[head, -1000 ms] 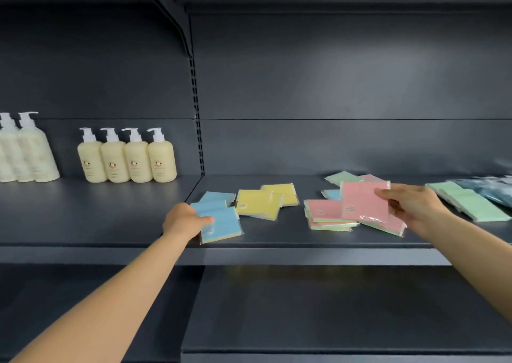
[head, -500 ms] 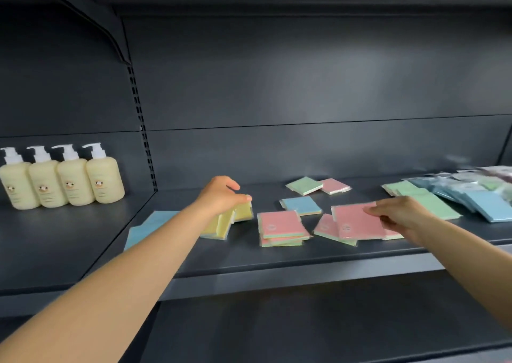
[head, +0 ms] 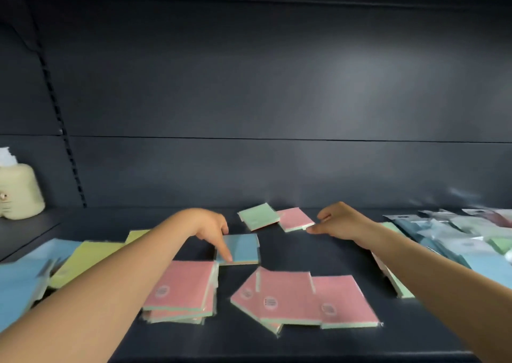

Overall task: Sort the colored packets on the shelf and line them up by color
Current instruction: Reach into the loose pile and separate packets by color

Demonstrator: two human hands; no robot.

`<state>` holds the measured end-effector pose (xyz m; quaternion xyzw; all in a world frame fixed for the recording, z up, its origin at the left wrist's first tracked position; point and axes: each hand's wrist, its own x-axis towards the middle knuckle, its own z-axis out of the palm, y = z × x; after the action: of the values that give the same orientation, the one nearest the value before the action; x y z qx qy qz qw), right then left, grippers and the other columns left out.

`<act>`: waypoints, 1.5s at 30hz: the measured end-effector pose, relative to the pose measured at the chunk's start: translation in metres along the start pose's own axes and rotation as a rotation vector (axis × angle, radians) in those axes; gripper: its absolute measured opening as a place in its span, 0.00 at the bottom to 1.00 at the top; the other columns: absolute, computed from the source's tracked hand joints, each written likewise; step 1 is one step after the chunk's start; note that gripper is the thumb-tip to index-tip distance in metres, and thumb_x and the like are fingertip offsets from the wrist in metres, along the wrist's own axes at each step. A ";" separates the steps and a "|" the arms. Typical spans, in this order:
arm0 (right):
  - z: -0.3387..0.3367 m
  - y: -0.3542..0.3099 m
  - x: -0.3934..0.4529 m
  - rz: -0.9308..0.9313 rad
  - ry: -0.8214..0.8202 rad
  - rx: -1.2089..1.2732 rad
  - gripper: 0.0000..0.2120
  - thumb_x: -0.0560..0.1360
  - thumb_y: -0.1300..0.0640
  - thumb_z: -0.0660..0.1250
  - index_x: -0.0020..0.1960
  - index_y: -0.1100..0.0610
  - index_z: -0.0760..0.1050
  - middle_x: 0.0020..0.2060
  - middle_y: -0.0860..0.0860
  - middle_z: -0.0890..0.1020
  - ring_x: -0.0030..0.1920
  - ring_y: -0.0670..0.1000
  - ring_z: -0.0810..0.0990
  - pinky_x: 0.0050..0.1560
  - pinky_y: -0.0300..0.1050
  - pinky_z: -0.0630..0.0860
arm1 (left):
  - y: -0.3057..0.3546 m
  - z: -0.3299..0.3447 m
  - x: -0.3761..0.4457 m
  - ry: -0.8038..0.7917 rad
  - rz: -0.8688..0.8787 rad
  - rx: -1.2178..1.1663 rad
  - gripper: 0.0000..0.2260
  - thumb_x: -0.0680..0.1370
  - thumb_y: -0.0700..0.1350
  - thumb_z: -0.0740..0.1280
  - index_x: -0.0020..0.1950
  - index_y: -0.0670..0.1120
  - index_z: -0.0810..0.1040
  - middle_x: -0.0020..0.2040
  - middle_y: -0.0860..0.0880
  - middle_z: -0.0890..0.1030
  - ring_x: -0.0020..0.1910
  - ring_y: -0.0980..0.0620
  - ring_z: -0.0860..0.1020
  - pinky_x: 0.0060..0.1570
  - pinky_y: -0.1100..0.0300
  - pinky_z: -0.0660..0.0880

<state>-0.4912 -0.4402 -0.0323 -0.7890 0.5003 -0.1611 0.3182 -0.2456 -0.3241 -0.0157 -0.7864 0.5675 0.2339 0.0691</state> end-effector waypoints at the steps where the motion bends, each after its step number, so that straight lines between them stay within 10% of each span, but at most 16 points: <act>1: 0.002 0.000 0.009 0.005 -0.010 -0.022 0.24 0.68 0.50 0.74 0.28 0.55 0.59 0.27 0.50 0.62 0.28 0.50 0.60 0.31 0.44 0.56 | 0.001 -0.001 0.004 -0.012 -0.015 0.012 0.31 0.69 0.54 0.74 0.68 0.45 0.71 0.65 0.49 0.74 0.60 0.51 0.74 0.63 0.59 0.69; 5: 0.015 -0.002 0.046 0.008 -0.067 -0.094 0.14 0.70 0.49 0.72 0.46 0.58 0.74 0.42 0.52 0.78 0.41 0.50 0.76 0.38 0.42 0.71 | 0.002 -0.006 0.018 -0.046 -0.057 -0.020 0.29 0.68 0.53 0.76 0.65 0.46 0.73 0.59 0.51 0.75 0.55 0.52 0.73 0.59 0.61 0.68; 9: 0.017 -0.004 0.077 0.029 -0.113 -0.135 0.30 0.70 0.52 0.71 0.68 0.60 0.66 0.63 0.55 0.74 0.61 0.54 0.74 0.60 0.46 0.73 | 0.000 -0.007 0.028 -0.081 -0.082 -0.054 0.28 0.69 0.50 0.75 0.66 0.47 0.70 0.55 0.54 0.72 0.53 0.55 0.71 0.54 0.64 0.69; 15: 0.019 -0.006 0.113 0.131 -0.239 -0.118 0.13 0.66 0.57 0.74 0.46 0.58 0.73 0.39 0.51 0.73 0.39 0.49 0.72 0.36 0.39 0.69 | -0.002 -0.006 0.036 -0.119 -0.067 -0.175 0.22 0.70 0.45 0.75 0.61 0.47 0.73 0.45 0.57 0.74 0.45 0.60 0.71 0.43 0.68 0.68; 20: 0.024 -0.004 0.128 0.227 -0.239 0.021 0.12 0.65 0.65 0.76 0.43 0.60 0.73 0.44 0.55 0.71 0.45 0.51 0.69 0.42 0.42 0.68 | -0.010 -0.004 0.036 -0.133 0.001 -0.361 0.10 0.70 0.38 0.74 0.48 0.45 0.77 0.43 0.55 0.79 0.44 0.59 0.76 0.52 0.64 0.73; 31: 0.029 -0.010 0.109 0.339 -0.213 0.112 0.08 0.68 0.70 0.72 0.42 0.62 0.74 0.43 0.57 0.77 0.45 0.53 0.75 0.36 0.40 0.69 | -0.056 -0.006 0.007 0.414 -0.025 -1.127 0.09 0.72 0.29 0.68 0.44 0.42 0.74 0.47 0.44 0.80 0.47 0.48 0.79 0.46 0.58 0.79; 42: 0.025 -0.084 0.028 0.144 0.533 0.357 0.13 0.65 0.61 0.78 0.35 0.60 0.73 0.39 0.59 0.77 0.38 0.55 0.74 0.40 0.47 0.72 | -0.193 -0.005 -0.100 0.666 0.063 -1.509 0.06 0.73 0.30 0.69 0.45 0.40 0.77 0.43 0.44 0.81 0.37 0.52 0.82 0.33 0.65 0.80; 45: 0.054 -0.124 -0.014 0.098 0.613 0.526 0.12 0.68 0.59 0.75 0.46 0.65 0.78 0.43 0.59 0.79 0.42 0.54 0.76 0.44 0.48 0.73 | -0.247 0.002 -0.127 0.643 0.086 -1.556 0.05 0.73 0.31 0.69 0.46 0.39 0.77 0.44 0.43 0.82 0.38 0.52 0.82 0.33 0.65 0.80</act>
<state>-0.3811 -0.3726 0.0110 -0.5714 0.5506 -0.4960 0.3524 -0.0495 -0.1288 0.0002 -0.6157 0.2661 0.3254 -0.6665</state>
